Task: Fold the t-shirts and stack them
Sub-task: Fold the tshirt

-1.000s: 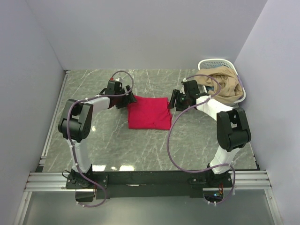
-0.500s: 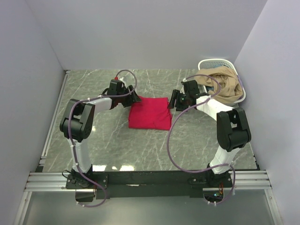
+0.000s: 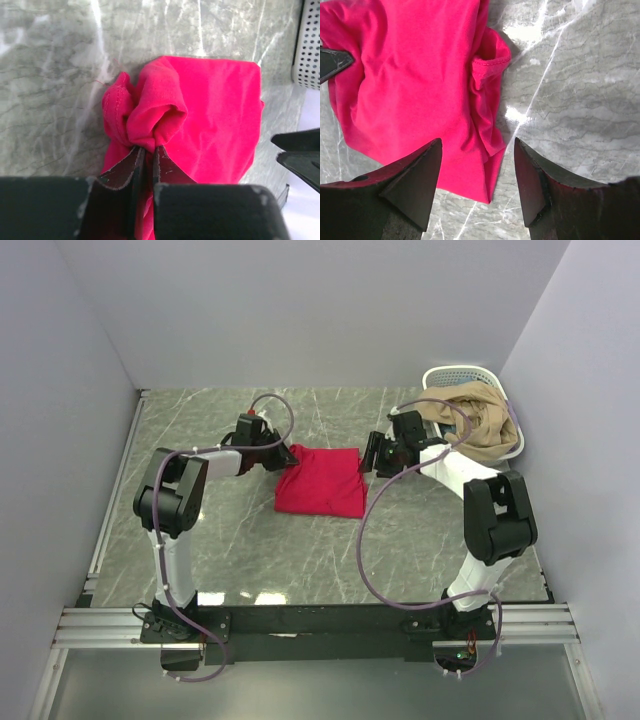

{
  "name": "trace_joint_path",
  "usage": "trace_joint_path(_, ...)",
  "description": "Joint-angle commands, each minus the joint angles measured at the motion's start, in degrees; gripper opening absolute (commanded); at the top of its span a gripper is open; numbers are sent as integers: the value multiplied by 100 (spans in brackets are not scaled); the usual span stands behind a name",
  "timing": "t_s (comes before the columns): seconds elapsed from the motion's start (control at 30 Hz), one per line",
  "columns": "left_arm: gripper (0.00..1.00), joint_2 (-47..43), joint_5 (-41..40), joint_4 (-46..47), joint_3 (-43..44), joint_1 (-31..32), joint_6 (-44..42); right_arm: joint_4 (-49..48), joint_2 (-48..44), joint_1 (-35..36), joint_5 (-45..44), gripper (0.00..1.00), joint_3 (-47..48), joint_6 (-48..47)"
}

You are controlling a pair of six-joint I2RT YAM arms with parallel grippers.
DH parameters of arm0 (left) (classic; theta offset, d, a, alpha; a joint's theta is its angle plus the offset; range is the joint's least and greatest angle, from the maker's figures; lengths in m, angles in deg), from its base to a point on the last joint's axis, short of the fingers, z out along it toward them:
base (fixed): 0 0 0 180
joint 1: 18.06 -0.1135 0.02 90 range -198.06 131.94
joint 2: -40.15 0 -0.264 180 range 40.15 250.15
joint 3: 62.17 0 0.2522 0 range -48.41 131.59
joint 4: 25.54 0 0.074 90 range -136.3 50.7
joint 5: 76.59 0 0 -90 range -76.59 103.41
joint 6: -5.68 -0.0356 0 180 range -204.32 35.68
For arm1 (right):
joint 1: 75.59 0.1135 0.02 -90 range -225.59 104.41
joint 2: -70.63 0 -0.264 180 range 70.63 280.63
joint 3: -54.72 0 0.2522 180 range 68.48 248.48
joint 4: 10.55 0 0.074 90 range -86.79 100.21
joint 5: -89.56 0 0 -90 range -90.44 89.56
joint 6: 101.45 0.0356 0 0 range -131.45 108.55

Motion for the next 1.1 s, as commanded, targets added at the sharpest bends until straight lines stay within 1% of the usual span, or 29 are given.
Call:
trace_joint_path(0.0, 1, -390, -320, 23, -195, -61, -115, 69, -394, 25, -118, 66, 18, -166)
trace_joint_path(0.07, 1, -539, -627, -74, -248, -123, -185, 87, -464, 25, -4, 66, -8, -184)
trace_joint_path(0.1, 1, -592, -776, -300, -222, -132, -220, 87, -499, 33, 83, 66, -17, -219)
trace_joint_path(0.13, 6, -636, -1160, -451, -169, -141, -282, 61, -578, 25, 171, 66, -60, -219)
trace_joint_path(0.17, 35, -732, -1347, -557, -143, -141, -317, -9, -631, 33, 381, 66, -96, -228)
trace_joint_path(0.2, 43, -794, -1549, -688, -134, -141, -352, -45, -684, 33, 478, 66, -122, -237)
trace_joint_path(0.23, 48, -838, -1699, -855, -125, -141, -379, -97, -780, 25, 575, 67, -192, -228)
trace_joint_path(0.27, 60, -934, -1935, -891, -125, -141, -414, -159, -816, 25, 794, 67, -236, -228)
trace_joint_path(0.3, 66, -979, -2025, -935, -142, -141, -449, -264, -842, 25, 935, 67, -245, -237)
trace_joint_path(0.37, 69, -1119, -2096, -980, -169, -141, -467, -387, -781, 25, 1443, 68, -210, -228)
trace_joint_path(0.43, 70, -1233, -1965, -779, -247, -141, -441, -554, -659, 25, 1709, 68, -175, -53)
trace_joint_path(0.57, 71, -1375, -1245, -286, -275, -132, -300, -1124, -334, 25, 2131, 68, -96, 299)
trace_joint_path(0.6, 71, -1331, -895, -198, -213, -123, -187, -1135, -150, 33, 2184, 68, -9, 404)
trace_joint_path(0.63, 72, -1278, -744, -84, -187, -114, -142, -1144, -70, 42, 2185, 68, 53, 431)
trace_joint_path(0.8, 72, -664, 582, 803, 94, -18, 349, -1556, 545, 42, 2386, 68, 299, 659)
trace_joint_path(0.97, 72, 110, 1217, 1454, 297, 44, 833, -1619, 1047, 42, 2369, 68, 651, 783)
trace_joint_path(1.03, 73, 277, 1209, 1526, 323, 44, 974, -1575, 1100, 42, 2194, 68, 642, 818)
trace_joint_path(1.07, 73, 373, 1131, 1430, 332, 44, 940, -1348, 1109, 42, 1915, 68, 634, 801)
